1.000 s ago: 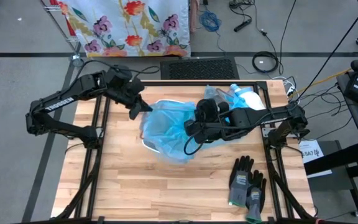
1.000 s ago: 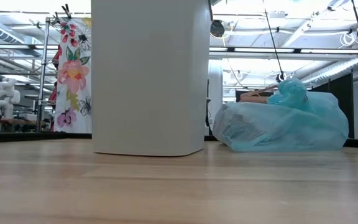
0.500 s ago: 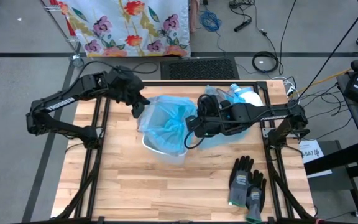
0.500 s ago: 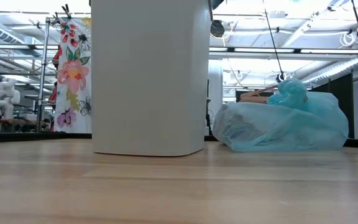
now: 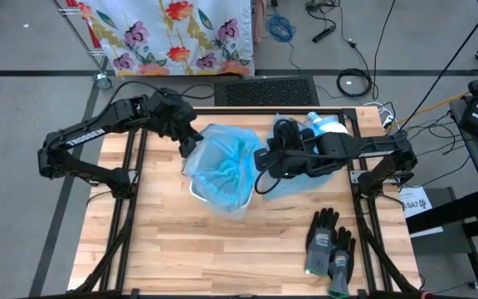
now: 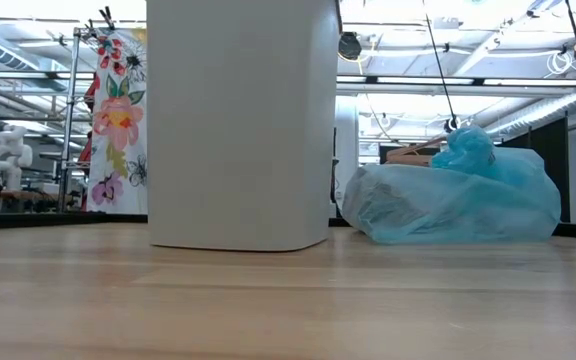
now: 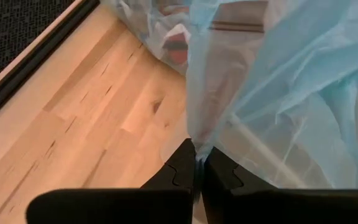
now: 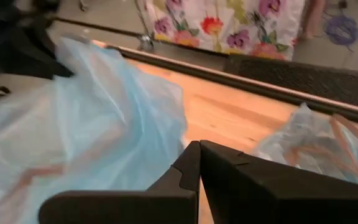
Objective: Place trash/remove bag and relplace
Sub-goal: Insert the new blue trash bag into the white trash bin
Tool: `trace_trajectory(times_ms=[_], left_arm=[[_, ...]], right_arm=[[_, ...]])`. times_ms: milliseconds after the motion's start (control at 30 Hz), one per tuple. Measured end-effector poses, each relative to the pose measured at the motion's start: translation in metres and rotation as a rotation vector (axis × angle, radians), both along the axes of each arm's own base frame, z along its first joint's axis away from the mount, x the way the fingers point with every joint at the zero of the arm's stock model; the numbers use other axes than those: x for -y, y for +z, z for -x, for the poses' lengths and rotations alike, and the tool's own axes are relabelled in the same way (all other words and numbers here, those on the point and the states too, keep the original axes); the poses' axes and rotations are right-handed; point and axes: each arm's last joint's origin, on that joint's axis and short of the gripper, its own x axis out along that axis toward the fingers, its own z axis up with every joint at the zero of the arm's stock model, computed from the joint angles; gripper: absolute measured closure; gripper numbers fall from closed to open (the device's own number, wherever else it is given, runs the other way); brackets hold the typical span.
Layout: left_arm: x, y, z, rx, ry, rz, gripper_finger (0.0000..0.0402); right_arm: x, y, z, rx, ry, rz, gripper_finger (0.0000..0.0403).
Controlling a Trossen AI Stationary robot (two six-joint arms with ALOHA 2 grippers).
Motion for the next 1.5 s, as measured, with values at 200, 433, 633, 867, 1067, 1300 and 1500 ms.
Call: trace_trajectory(times_ms=[200, 433, 633, 867, 1067, 1300, 1500], left_arm=[[0.001, 0.005, -0.002, 0.06, -0.036, 0.013, 0.0384], [0.0, 0.012, -0.007, 0.163, -0.078, 0.005, 0.0383], [-0.001, 0.017, -0.011, 0.223, -0.084, -0.02, 0.0383], [0.003, 0.011, -0.007, 0.17, -0.179, 0.015, 0.0384], [0.004, 0.007, -0.003, 0.115, -0.21, 0.004, 0.0384], [0.002, 0.007, -0.003, 0.097, -0.169, -0.034, 0.0384], [0.002, 0.006, -0.003, 0.091, -0.162, -0.034, 0.0384]], right_arm=[[-0.001, 0.022, -0.006, 0.125, 0.103, 0.084, 0.0403], [0.0, 0.033, -0.043, 0.278, 0.325, 0.14, 0.0403], [0.014, -0.002, -0.068, 0.171, 0.309, 0.023, 0.0403], [0.013, -0.015, -0.06, 0.103, 0.085, 0.076, 0.0403], [0.014, -0.019, -0.047, 0.06, 0.017, 0.013, 0.0403], [0.012, -0.022, -0.035, -0.005, -0.002, -0.034, 0.0403], [0.011, -0.017, -0.028, -0.001, 0.027, -0.122, 0.0403]])
